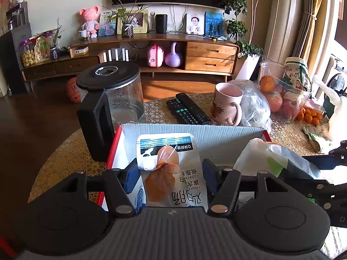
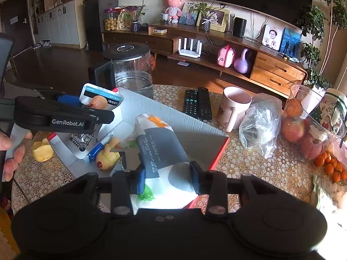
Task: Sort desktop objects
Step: 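Carry the sausage pouch with the left tool to the red box while the right tool carries the tissue pack, then open the left tool to drop the pouch in the box while the right tool releases the tissue pack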
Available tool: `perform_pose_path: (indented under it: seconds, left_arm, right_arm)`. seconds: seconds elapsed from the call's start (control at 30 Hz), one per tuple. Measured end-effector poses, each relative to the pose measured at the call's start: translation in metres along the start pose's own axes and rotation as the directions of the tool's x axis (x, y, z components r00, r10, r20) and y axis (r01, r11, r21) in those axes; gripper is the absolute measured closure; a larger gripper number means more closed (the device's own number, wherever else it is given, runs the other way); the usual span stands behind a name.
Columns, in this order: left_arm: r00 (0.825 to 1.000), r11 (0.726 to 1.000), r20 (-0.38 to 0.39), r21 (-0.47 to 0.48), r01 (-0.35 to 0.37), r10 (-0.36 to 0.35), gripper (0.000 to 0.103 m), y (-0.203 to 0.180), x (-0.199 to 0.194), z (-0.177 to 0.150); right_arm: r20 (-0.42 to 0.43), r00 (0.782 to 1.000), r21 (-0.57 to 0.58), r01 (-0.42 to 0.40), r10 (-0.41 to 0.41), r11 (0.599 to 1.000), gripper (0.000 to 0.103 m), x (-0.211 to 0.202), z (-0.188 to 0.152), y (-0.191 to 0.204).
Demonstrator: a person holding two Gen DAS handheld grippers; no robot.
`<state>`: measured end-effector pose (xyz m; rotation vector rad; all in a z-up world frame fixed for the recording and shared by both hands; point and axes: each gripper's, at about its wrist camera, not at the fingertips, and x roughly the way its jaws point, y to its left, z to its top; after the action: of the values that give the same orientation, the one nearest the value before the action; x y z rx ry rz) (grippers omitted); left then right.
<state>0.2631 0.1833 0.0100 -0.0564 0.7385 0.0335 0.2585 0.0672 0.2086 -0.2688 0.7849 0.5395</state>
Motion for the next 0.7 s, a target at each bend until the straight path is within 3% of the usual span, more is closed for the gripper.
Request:
perform_pose_path:
  seconds: [0.33,0.7]
  left_arm:
    - [0.998,1.0,-0.068,0.011,0.008,-0.007,0.042,0.006,0.046,0.006]
    - [0.989,0.999,-0.146,0.038,0.021,-0.016,0.042,0.004,0.087,0.006]
  right_arm:
    - [-0.06,0.997,-0.053,-0.054,0.051,0.997,0.063,0.033,-0.009,0.014]
    - [-0.06,0.991,-0.145,-0.129,0.121,0.981,0.063,0.043,-0.018,0.022]
